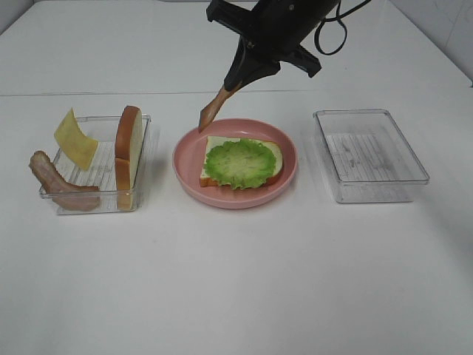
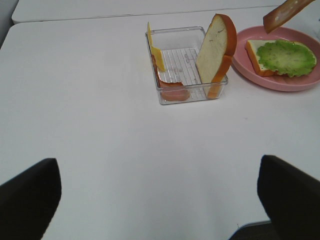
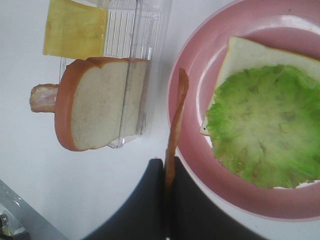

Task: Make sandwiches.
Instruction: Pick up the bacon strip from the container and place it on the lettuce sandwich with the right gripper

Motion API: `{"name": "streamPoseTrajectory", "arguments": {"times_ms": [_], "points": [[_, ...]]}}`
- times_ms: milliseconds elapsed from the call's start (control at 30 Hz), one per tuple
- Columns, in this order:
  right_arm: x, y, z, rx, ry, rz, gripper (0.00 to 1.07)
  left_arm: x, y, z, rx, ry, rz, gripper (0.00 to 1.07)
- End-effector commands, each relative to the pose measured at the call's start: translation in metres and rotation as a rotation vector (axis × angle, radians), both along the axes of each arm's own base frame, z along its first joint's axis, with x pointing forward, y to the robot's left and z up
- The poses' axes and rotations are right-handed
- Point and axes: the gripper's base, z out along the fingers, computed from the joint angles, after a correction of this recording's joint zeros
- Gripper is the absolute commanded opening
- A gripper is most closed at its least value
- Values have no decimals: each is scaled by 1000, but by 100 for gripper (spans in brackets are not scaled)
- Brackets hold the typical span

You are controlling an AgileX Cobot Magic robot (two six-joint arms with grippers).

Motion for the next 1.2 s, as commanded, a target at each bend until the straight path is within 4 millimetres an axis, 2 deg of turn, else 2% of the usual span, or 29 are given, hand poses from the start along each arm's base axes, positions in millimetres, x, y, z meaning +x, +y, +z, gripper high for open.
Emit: {"name": "streamPoseTrajectory", "arguments": {"times_ms": [33, 233, 433, 500, 700, 1000, 1200], "points": [[4, 8, -9, 34, 42, 14, 0, -2, 0, -1, 0, -13, 2, 102], [10, 14, -22, 67, 69, 20, 0, -2, 0, -1, 0, -13, 2, 102], [12, 20, -26, 102, 87, 24, 0, -2, 0, -1, 0, -13, 2, 102], [10, 30, -33, 98, 91, 49, 0, -2, 0, -1, 0, -13, 2, 102], [14, 27, -49, 57, 110, 57, 0, -2, 0, -1, 1, -13, 2, 102], [14, 25, -50, 28, 104, 60, 0, -2, 0, -1, 1, -13, 2, 102], [18, 11, -58, -147, 61, 61, 0, -2, 0, -1, 1, -13, 2, 102]]}}
